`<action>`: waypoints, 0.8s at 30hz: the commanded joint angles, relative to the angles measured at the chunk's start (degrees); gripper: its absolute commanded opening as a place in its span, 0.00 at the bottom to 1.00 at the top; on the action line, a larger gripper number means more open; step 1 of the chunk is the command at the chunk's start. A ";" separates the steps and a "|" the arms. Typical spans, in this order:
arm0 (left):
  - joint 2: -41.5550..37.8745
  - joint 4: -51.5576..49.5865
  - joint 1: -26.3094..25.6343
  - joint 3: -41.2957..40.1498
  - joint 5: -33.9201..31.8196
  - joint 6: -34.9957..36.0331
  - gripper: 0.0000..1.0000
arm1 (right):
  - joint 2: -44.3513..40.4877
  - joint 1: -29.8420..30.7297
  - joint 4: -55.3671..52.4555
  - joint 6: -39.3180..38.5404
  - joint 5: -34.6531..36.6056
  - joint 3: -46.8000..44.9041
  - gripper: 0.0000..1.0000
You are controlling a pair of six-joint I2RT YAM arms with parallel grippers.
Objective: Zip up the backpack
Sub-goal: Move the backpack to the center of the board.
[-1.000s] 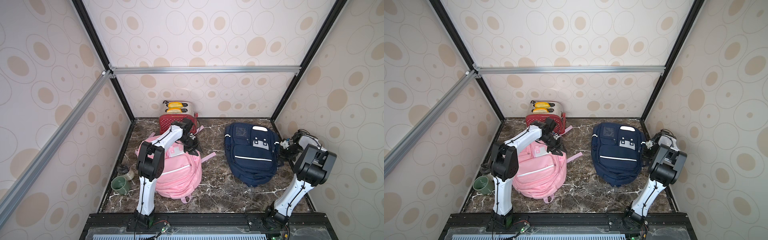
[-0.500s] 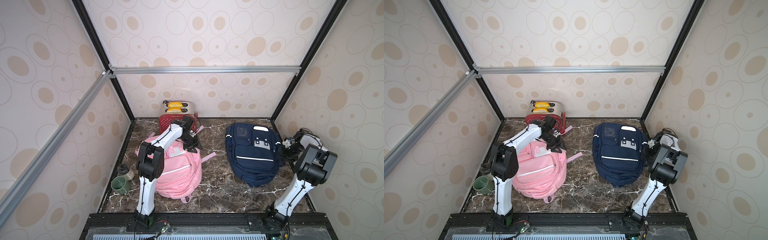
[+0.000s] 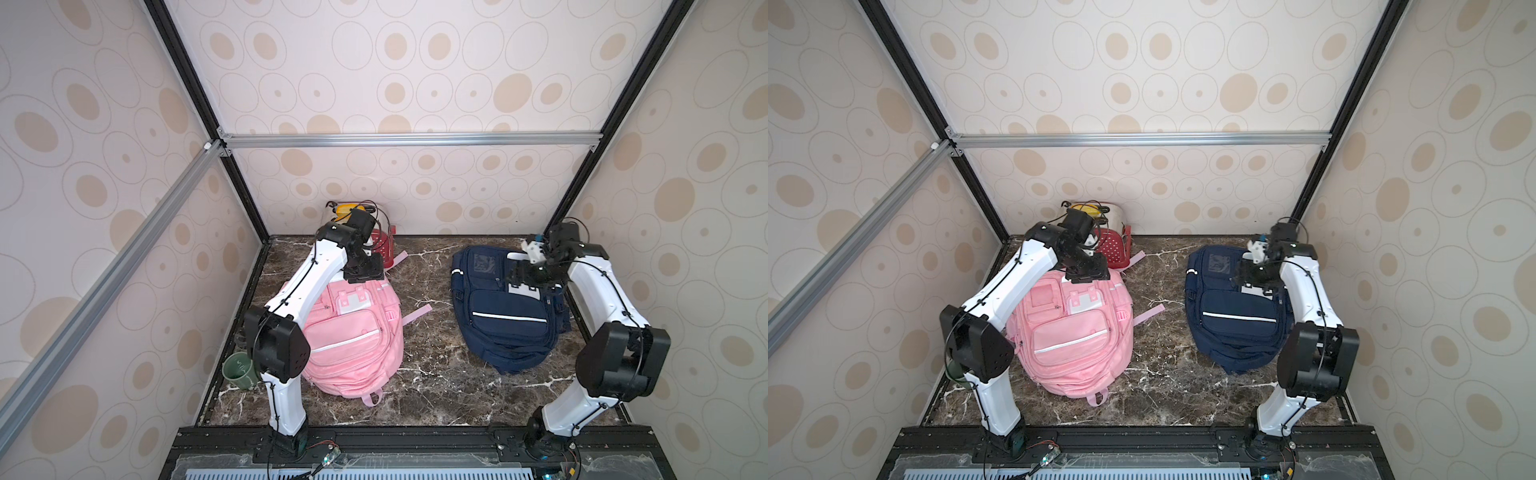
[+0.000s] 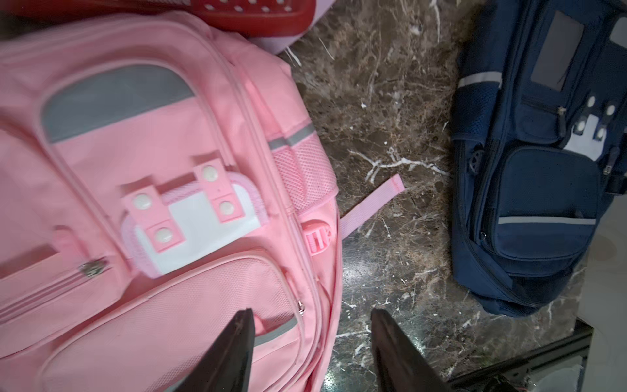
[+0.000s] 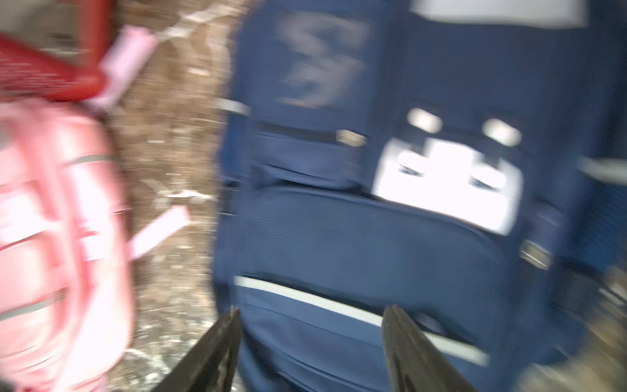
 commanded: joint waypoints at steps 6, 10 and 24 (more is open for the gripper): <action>-8.97 -6.08 16.01 -10.77 -8.69 2.94 0.59 | 17.26 23.32 -3.98 2.02 -8.07 11.52 0.70; -12.51 -5.17 19.64 -17.38 -9.74 3.83 0.59 | 21.22 26.54 -2.61 1.14 -9.83 9.80 0.69; -15.75 -2.68 22.59 -25.87 -10.08 2.35 0.59 | 32.14 32.54 -4.37 1.72 -14.56 16.42 0.70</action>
